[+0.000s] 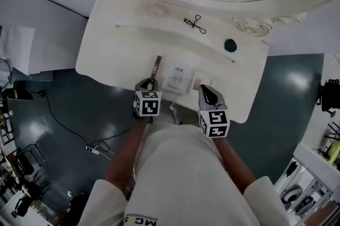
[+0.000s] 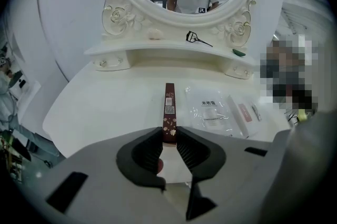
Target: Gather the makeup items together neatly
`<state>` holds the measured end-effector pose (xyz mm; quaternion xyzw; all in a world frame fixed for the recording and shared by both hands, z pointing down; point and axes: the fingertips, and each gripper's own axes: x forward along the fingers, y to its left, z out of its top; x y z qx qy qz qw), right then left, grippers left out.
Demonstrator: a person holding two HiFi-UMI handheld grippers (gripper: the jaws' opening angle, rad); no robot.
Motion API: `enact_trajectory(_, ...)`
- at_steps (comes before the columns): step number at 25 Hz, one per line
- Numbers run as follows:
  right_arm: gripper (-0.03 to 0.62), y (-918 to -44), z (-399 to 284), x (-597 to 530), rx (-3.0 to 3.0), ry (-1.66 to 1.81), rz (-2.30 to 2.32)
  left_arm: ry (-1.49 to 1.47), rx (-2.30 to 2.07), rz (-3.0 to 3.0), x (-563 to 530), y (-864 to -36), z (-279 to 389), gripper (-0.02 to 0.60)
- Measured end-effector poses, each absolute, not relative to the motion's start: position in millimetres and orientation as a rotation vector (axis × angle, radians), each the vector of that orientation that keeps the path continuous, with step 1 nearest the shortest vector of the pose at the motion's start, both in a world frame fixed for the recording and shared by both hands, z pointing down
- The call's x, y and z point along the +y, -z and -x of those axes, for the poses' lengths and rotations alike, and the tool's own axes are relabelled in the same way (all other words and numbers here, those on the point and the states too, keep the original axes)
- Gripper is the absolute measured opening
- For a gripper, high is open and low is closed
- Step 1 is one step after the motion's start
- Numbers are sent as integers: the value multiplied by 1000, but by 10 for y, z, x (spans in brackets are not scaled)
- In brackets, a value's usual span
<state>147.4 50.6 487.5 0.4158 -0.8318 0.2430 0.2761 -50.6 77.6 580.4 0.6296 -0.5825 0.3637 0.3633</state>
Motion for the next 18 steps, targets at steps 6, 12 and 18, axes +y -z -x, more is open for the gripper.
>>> enact_trajectory(6,3,-4945,-1580,478,-2230,-634,-1109,-930,-1515,-1615,717,-5910,477,84)
enact_trajectory(12,3,-5002,-1584,523,-2220,-629,-1087,-921,-1540,-1607,714,-6008,477,84)
enact_trajectory(18,3,-5012,-1542,528,-2217,-627,-1072,-895,-1539,-1609,727,-6041,448,84)
